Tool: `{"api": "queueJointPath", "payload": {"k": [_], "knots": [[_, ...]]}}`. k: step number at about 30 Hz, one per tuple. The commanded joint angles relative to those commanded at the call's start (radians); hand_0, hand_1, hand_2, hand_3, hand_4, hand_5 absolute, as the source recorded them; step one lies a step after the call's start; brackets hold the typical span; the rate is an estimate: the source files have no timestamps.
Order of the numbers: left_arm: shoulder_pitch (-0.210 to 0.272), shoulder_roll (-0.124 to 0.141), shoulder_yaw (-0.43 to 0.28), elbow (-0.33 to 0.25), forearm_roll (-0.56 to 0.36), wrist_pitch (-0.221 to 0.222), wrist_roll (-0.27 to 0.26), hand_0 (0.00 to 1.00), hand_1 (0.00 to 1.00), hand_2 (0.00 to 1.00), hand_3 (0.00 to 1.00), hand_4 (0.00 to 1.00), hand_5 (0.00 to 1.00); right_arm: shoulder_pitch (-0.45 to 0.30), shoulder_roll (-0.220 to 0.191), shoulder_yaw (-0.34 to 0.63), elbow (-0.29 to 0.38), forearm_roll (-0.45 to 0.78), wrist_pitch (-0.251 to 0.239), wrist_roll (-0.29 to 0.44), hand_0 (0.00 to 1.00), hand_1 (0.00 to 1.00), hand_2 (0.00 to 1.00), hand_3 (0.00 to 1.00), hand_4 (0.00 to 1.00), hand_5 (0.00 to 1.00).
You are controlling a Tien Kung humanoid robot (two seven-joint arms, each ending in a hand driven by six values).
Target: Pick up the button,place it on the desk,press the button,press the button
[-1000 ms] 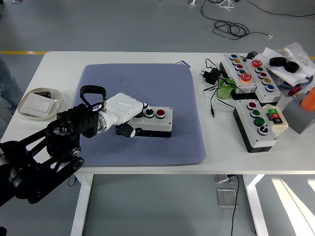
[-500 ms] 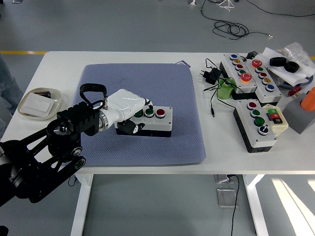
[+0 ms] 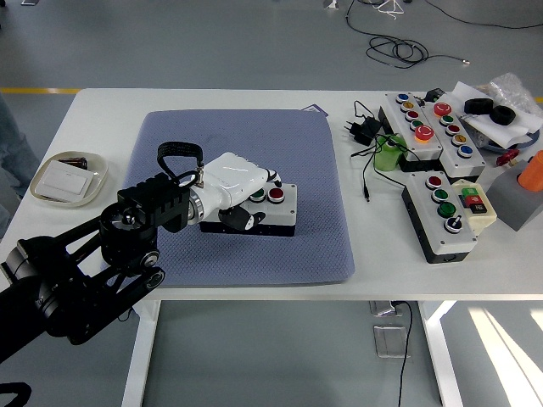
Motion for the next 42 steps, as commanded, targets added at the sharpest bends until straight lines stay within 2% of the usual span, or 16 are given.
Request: {"api": "queueJointPath", "payload": {"k": [11,21,29,35,38,39,42], "knots": [[0.004,-0.001,0.014,0.013,0.000,-0.006,0.001,0.008,0.071,0.122,0.814,0.640,0.264,-0.002,0.000,-0.004,0.000,0.000,0.001,0.001,0.787,0.797,0.817,0.751,0.412,0.479],[0.011,0.017,0.035,0.010,0.000,-0.015,0.000,0.008,0.072,0.122,0.811,0.642,0.265,-0.006,-0.001,0.002,0.000,-0.004,0.001,0.000,0.787,0.797,0.817,0.751,0.412,0.479],[0.010,0.020,0.039,0.010,0.000,-0.020,0.002,0.008,0.073,0.122,0.810,0.644,0.262,-0.003,-0.002,0.008,0.000,-0.010,0.001,0.000,0.787,0.797,0.817,0.751,0.412,0.479],[0.015,0.021,0.007,-0.013,-0.001,0.007,-0.001,0.005,0.073,0.123,0.811,0.653,0.260,-0.001,-0.001,0.009,0.000,-0.010,0.000,0.000,0.787,0.797,0.817,0.751,0.412,0.479],[0.022,0.022,-0.022,-0.036,-0.021,0.048,-0.004,0.005,0.073,0.123,0.811,0.653,0.260,-0.001,-0.001,0.009,0.000,-0.009,0.000,0.000,0.787,0.797,0.817,0.751,0.412,0.479],[0.024,0.022,-0.028,-0.041,-0.028,0.060,-0.005,0.002,0.016,0.099,0.812,0.831,0.490,-0.001,-0.001,0.009,0.000,-0.010,0.000,-0.001,0.787,0.797,0.817,0.751,0.412,0.479],[0.032,0.023,-0.068,-0.060,-0.081,0.121,-0.006,0.002,0.016,0.099,0.812,0.831,0.490,-0.001,-0.001,0.010,0.000,-0.010,0.000,0.000,0.787,0.797,0.817,0.751,0.412,0.479]]}}
